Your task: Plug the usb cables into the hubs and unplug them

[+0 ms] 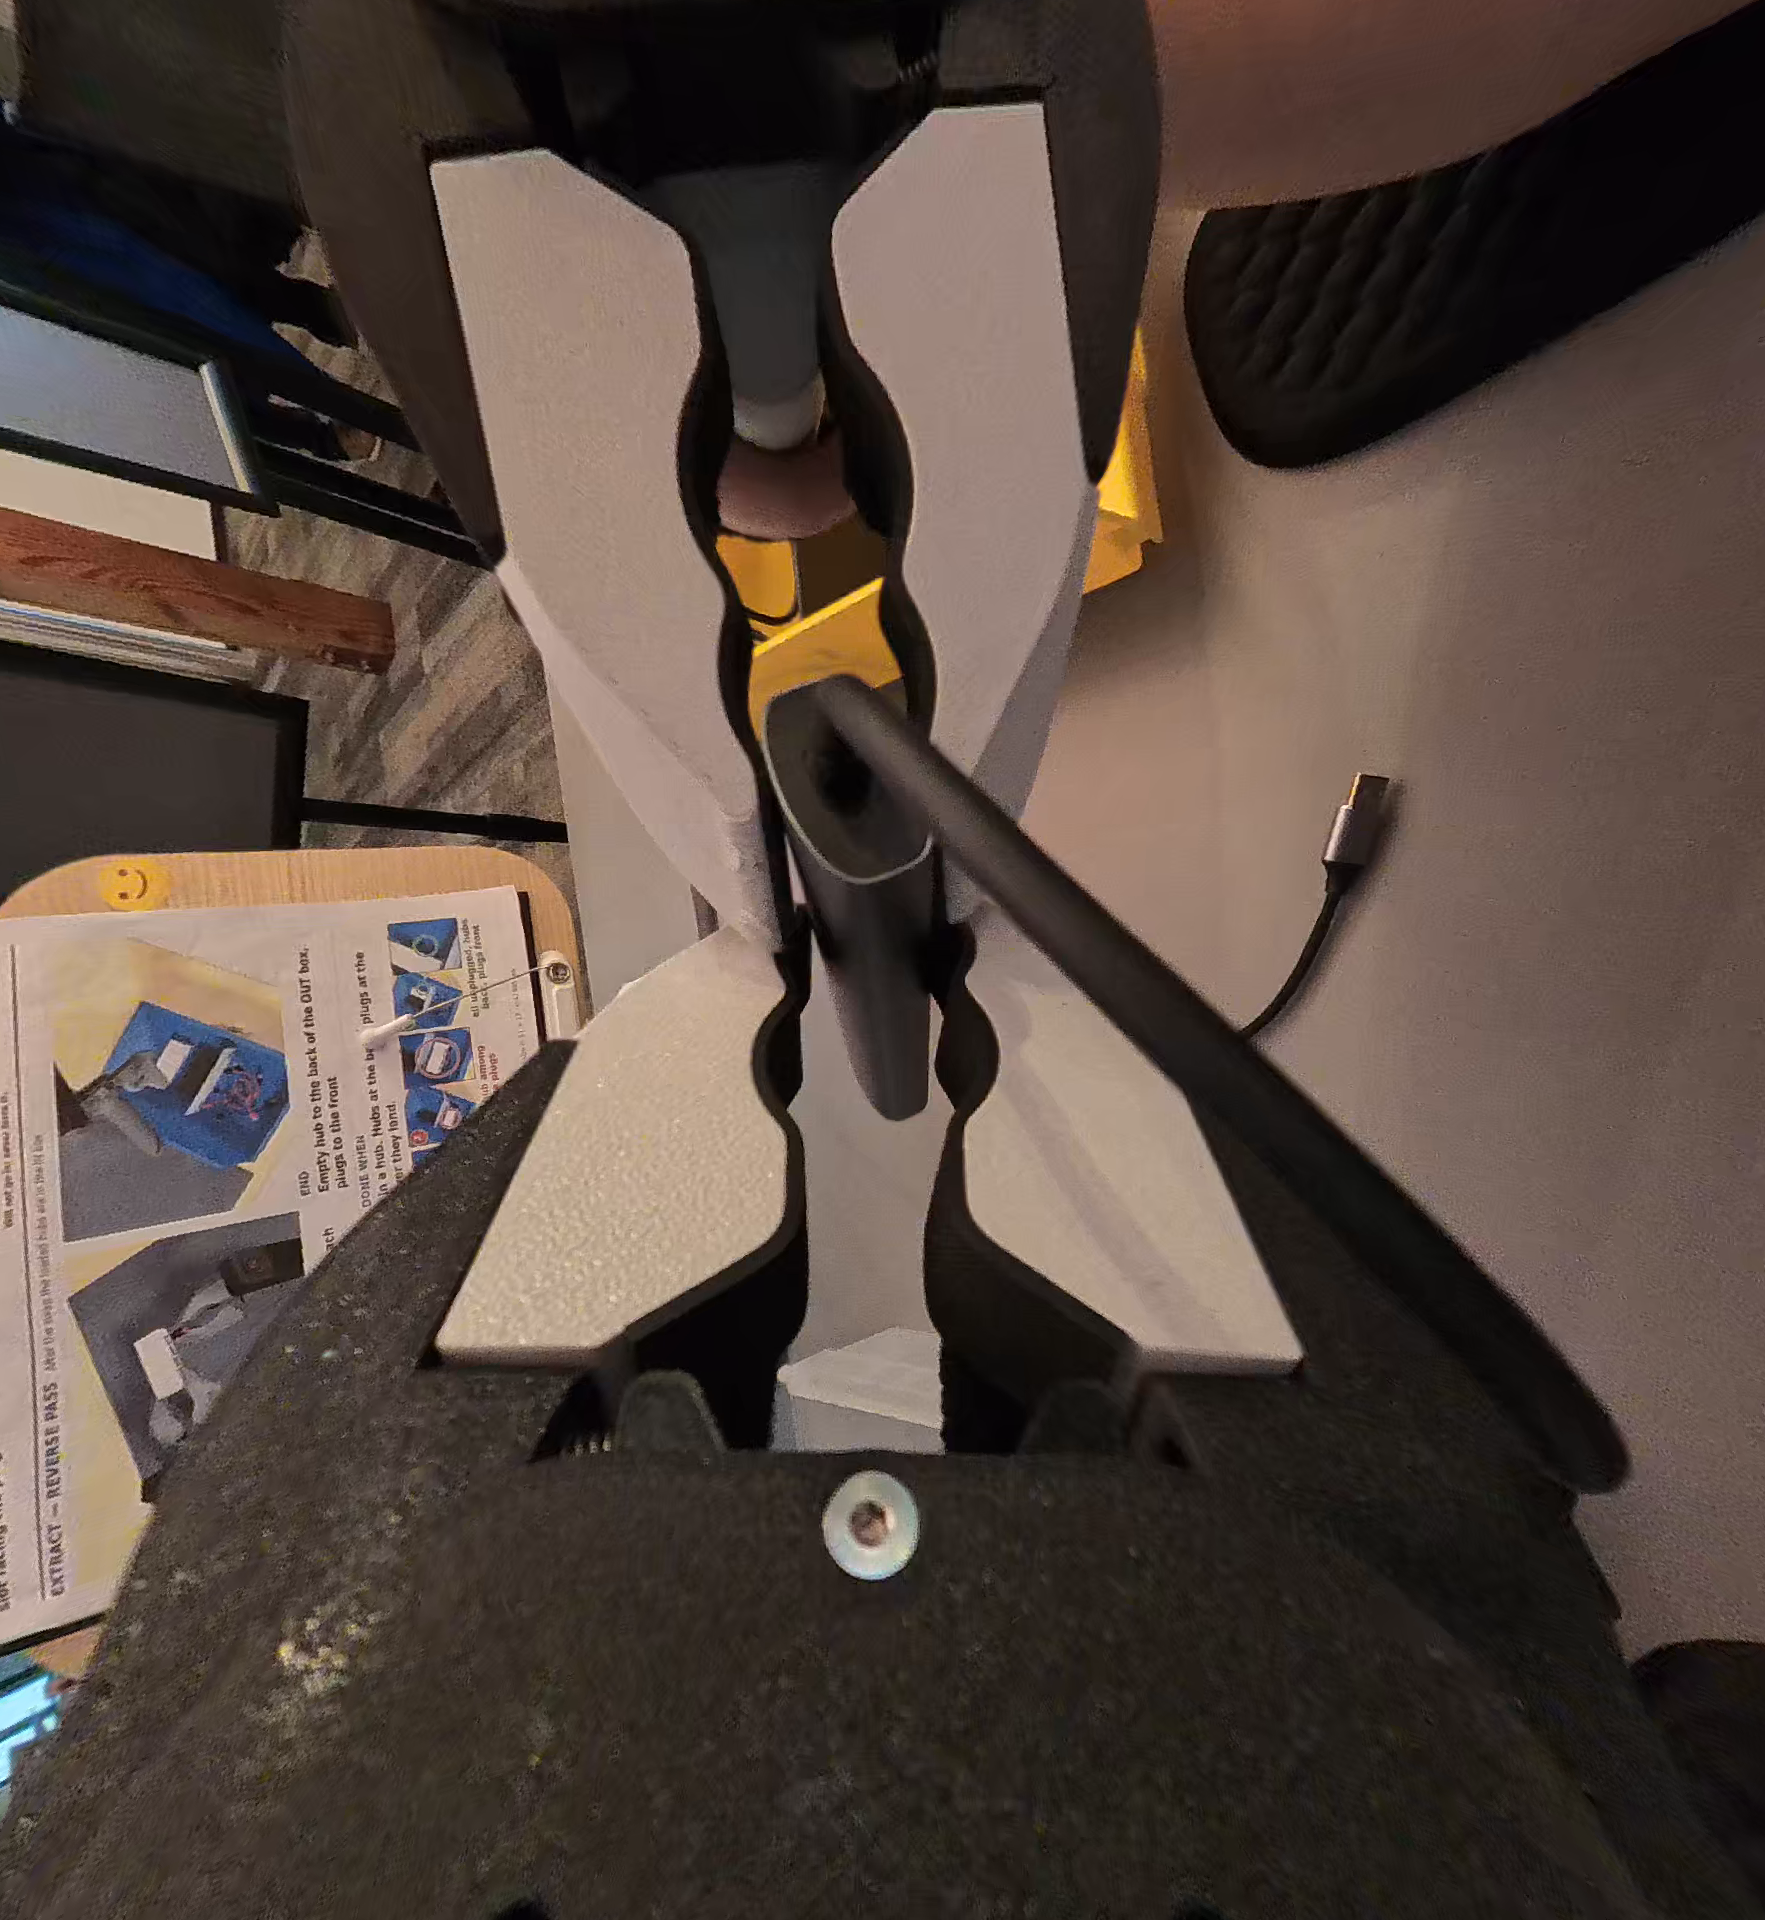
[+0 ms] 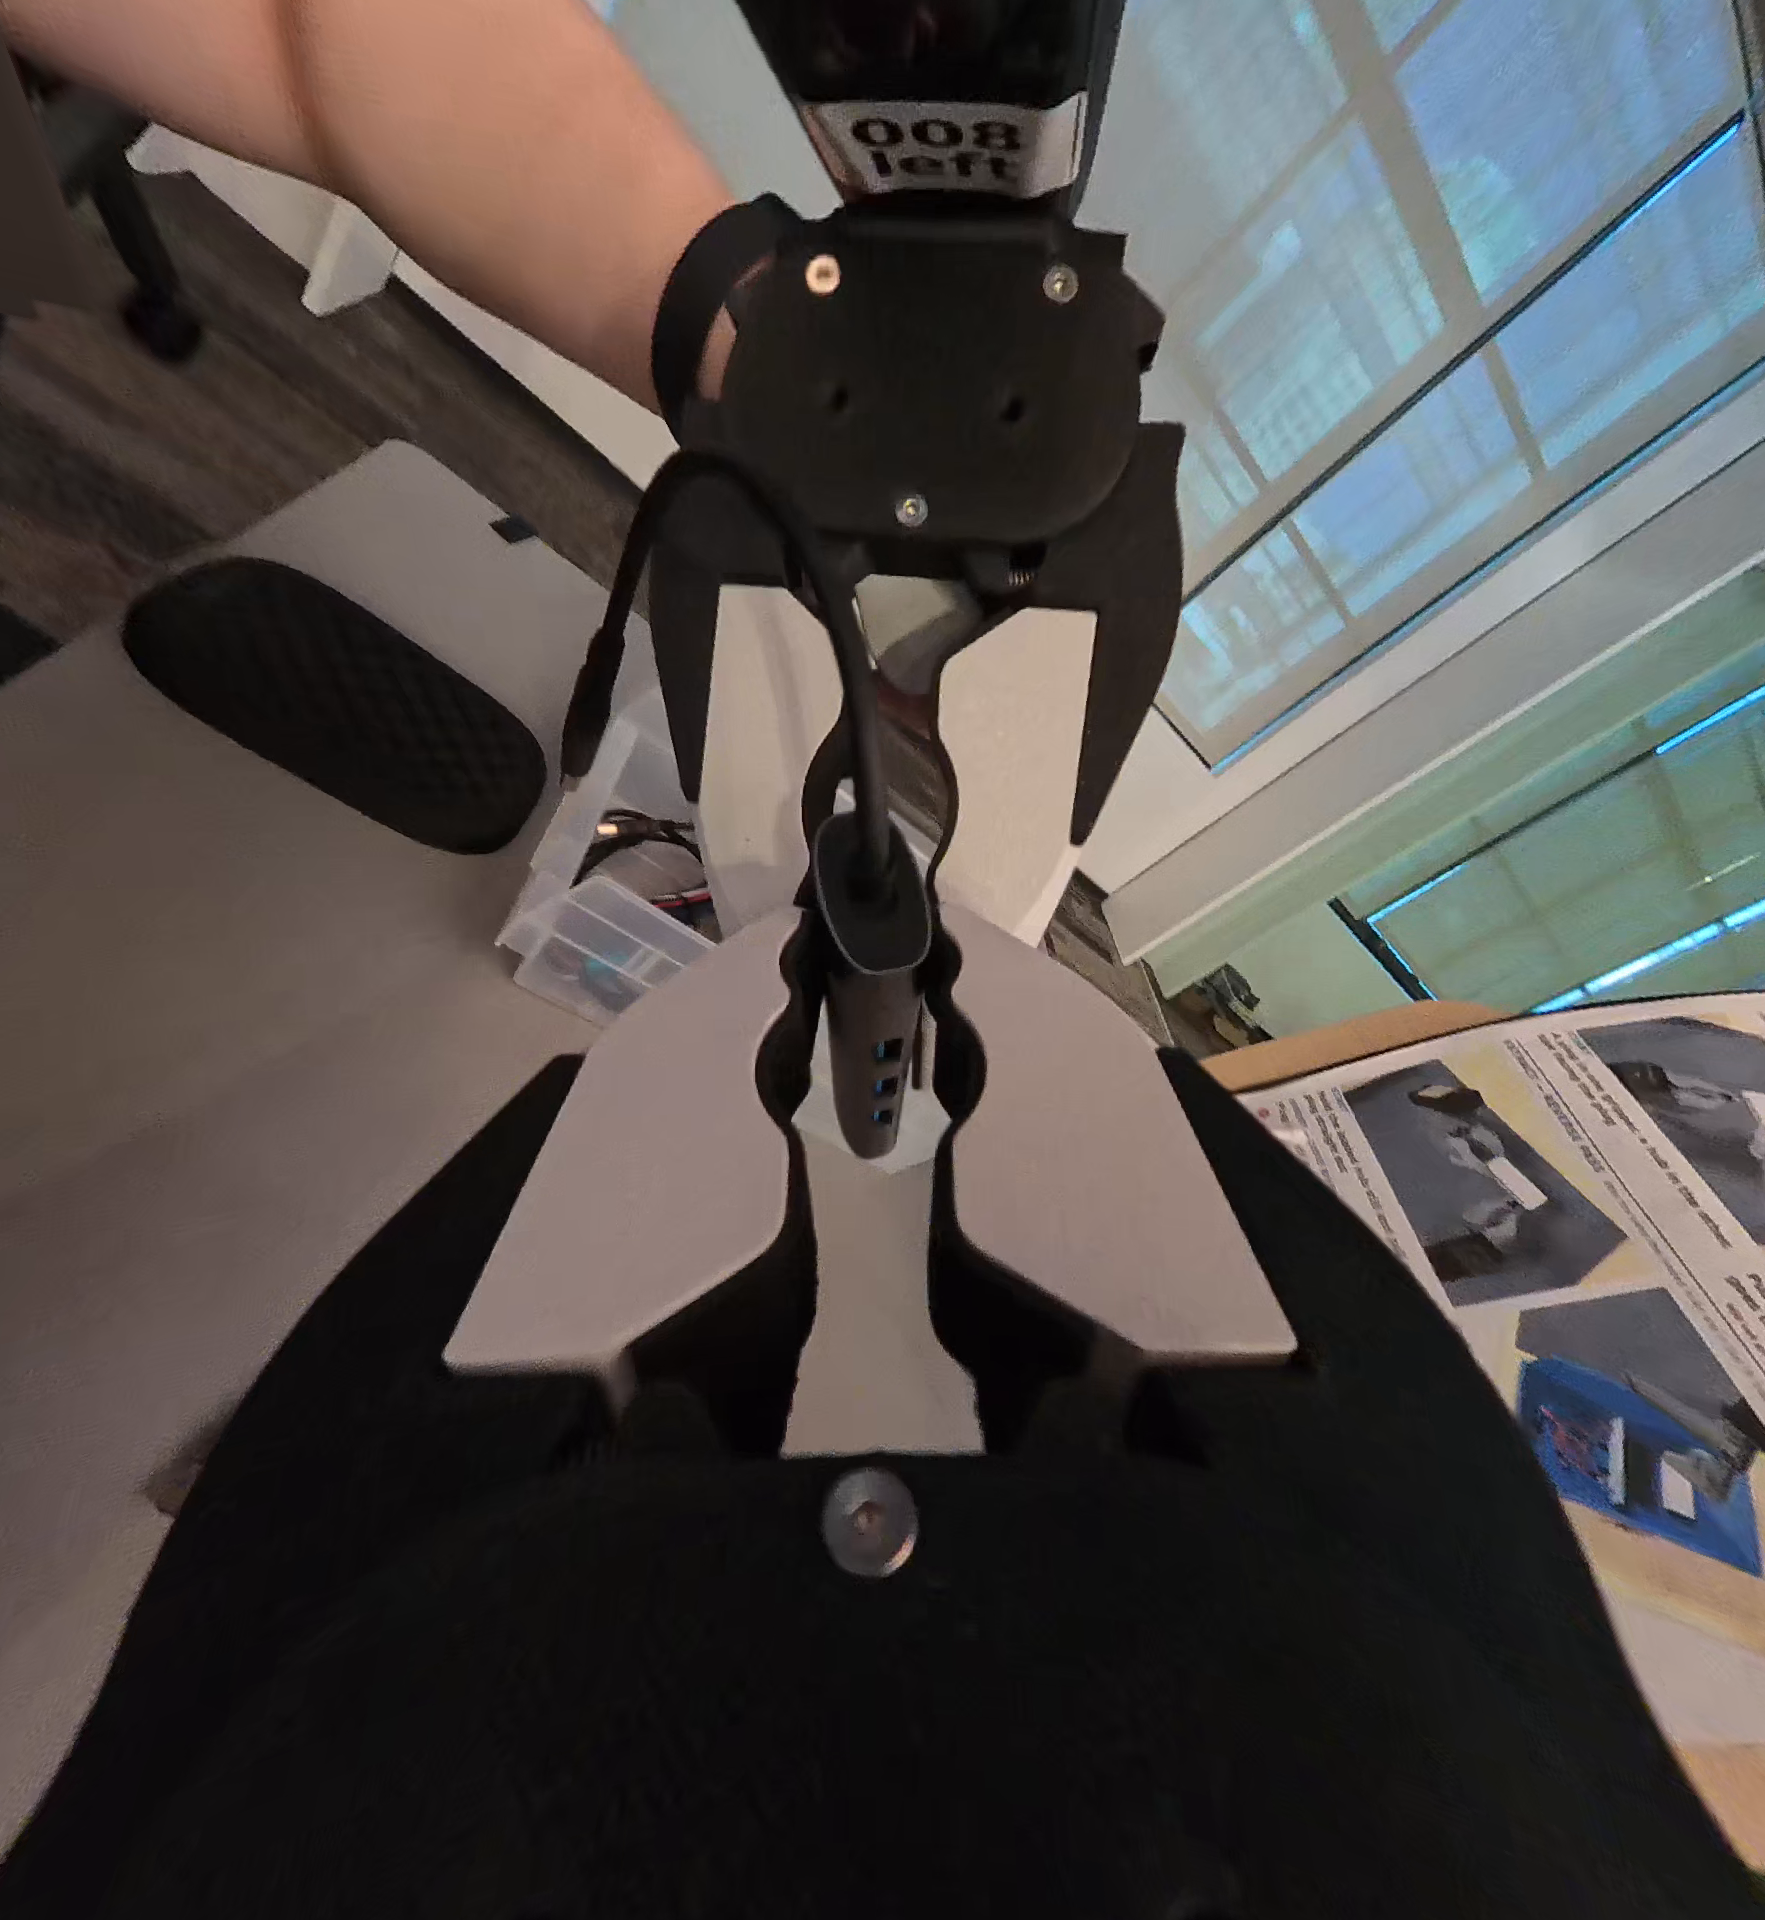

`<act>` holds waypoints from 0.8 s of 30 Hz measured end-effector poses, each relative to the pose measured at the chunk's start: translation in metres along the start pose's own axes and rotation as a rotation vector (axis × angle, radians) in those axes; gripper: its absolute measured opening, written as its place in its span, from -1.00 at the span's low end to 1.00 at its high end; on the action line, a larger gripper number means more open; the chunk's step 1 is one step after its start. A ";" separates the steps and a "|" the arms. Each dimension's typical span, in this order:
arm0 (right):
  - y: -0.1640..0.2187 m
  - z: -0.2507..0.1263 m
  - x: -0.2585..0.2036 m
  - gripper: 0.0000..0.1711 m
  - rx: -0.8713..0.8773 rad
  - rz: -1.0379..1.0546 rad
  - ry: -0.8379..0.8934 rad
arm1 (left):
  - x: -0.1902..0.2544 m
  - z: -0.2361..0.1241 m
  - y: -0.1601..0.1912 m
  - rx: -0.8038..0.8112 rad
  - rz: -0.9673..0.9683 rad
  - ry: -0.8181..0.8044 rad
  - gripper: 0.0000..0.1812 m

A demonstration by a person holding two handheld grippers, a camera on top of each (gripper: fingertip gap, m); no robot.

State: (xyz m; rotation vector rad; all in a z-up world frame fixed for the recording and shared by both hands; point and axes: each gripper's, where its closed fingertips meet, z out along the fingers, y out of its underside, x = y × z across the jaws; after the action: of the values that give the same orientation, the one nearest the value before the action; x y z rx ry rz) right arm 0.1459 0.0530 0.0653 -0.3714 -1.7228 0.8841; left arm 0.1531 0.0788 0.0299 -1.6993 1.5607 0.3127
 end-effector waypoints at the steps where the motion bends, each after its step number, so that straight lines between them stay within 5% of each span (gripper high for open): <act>1: -0.002 -0.001 -0.001 -0.78 0.012 0.005 -0.009 | 0.001 -0.001 -0.001 -0.003 -0.003 0.009 -0.75; 7: -0.005 -0.004 -0.009 -0.79 0.058 0.108 -0.127 | 0.010 -0.004 -0.004 -0.013 -0.003 0.047 -0.74; 10: -0.004 -0.014 0.002 -0.79 0.114 0.207 -0.130 | -0.013 -0.017 0.007 -0.044 -0.073 -0.071 -0.44; 12: 0.001 -0.021 0.015 -0.80 0.151 0.320 -0.123 | -0.032 -0.037 0.023 -0.079 -0.138 -0.165 -0.48; 19: 0.068 -0.010 0.075 -0.80 0.144 0.967 0.104 | -0.078 -0.137 0.084 -0.106 -0.384 -0.587 -0.51; 24: 0.099 0.011 0.068 -0.80 0.249 1.423 0.022 | -0.043 -0.139 0.088 -0.064 -0.428 -0.646 -0.51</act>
State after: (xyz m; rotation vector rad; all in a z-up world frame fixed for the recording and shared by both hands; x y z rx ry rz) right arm 0.0943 0.1593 0.0396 -1.4938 -1.1100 2.0212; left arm 0.0180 0.0221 0.1158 -1.6992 0.7095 0.6161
